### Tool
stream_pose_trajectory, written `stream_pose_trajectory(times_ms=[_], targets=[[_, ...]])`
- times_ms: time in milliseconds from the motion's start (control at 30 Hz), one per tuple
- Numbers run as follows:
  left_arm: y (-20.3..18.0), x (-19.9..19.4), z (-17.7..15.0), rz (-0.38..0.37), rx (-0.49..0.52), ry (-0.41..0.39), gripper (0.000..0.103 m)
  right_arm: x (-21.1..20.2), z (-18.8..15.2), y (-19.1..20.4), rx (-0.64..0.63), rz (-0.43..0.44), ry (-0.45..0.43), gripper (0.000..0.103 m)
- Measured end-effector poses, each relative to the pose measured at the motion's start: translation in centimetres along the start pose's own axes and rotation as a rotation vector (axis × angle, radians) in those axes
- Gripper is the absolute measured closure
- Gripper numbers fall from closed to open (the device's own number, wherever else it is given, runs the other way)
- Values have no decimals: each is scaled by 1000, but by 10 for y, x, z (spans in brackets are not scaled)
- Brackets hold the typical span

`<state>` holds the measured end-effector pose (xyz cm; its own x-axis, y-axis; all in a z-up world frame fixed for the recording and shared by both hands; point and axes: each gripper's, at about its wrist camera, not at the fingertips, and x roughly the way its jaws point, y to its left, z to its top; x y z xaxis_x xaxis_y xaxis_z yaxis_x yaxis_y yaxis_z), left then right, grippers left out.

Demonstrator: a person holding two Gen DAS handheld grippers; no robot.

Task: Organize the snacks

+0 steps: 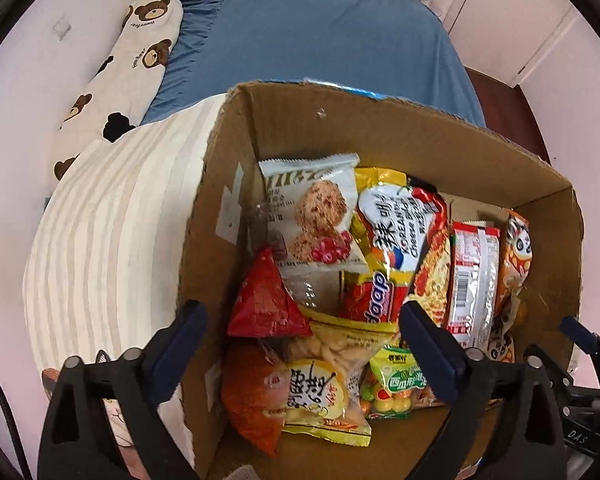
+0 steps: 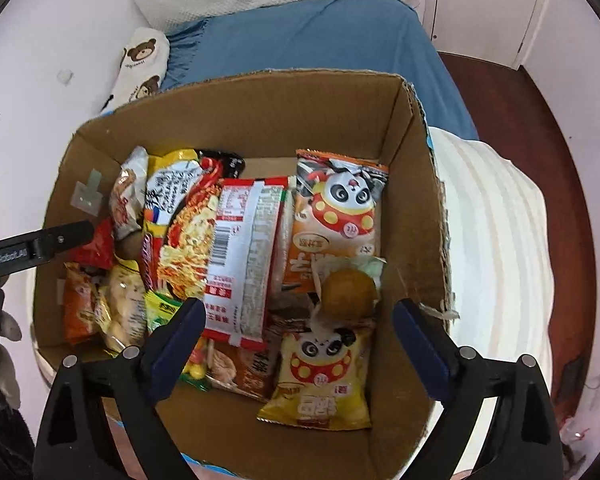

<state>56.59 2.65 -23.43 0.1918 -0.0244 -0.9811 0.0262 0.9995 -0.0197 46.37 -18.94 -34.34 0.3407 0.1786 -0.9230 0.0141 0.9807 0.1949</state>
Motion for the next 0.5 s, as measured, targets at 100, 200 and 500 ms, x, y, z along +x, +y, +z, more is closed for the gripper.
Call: stream_pose_trajectory(times_ms=[100, 200, 500], targets=[[-2, -3, -12, -38, -5, -11, 4, -2, -5, -3, 19, -10, -9, 5], [-6, -8, -23, -47, 0, -23, 4, -8, -11, -6, 30, -28, -27, 4], [-18, -24, -49, -66, 12, -58, 0, -20, -25, -7, 32, -68, -43, 3]])
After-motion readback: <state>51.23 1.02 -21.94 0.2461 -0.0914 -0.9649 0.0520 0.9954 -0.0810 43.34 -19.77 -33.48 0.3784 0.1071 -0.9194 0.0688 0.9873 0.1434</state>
